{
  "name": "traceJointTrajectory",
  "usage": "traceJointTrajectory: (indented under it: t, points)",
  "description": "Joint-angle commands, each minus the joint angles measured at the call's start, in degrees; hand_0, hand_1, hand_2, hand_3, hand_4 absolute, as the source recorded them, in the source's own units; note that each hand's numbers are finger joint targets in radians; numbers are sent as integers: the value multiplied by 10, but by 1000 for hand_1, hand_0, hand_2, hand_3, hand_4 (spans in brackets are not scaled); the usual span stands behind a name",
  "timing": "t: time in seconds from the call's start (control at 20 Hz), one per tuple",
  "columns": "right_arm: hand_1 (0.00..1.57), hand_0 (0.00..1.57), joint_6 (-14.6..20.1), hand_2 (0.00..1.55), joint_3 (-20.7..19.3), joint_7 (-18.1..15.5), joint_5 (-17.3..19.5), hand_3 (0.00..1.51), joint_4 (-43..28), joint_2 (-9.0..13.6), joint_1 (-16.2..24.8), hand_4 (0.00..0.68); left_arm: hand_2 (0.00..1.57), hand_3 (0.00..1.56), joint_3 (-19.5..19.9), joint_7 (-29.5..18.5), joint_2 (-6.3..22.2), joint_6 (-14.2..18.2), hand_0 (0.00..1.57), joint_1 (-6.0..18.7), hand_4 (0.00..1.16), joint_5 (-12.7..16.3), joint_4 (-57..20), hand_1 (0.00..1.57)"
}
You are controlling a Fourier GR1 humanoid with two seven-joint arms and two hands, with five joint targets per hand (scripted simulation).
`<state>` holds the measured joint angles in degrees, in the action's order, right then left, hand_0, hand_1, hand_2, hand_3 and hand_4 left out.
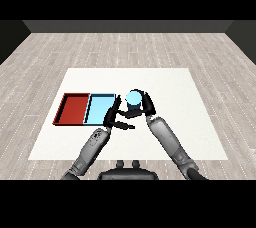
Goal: Pick the blue can and put it in the blue box
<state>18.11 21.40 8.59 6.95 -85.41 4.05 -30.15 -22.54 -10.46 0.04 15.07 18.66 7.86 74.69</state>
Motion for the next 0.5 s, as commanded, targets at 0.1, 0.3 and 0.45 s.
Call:
traceJointTrajectory:
  t: [0.1, 0.3, 0.45]
  points:
    - [1495, 1495, -43, 1458, -21, 26, 27, 1385, -45, -16, 19, 570, 0, 0, -13, 0, 0, 5, 0, 17, 0, 17, -24, 0]
    - [1489, 1489, -39, 1453, 4, 29, 45, 1380, -46, -26, 33, 556, 0, 0, -66, -82, 0, 60, 0, 39, 0, 67, -105, 0]
    - [1501, 1501, -35, 1456, -18, -4, 54, 1375, -1, -40, 15, 544, 0, 0, -36, -37, 0, 29, 0, 42, 0, 45, -75, 0]
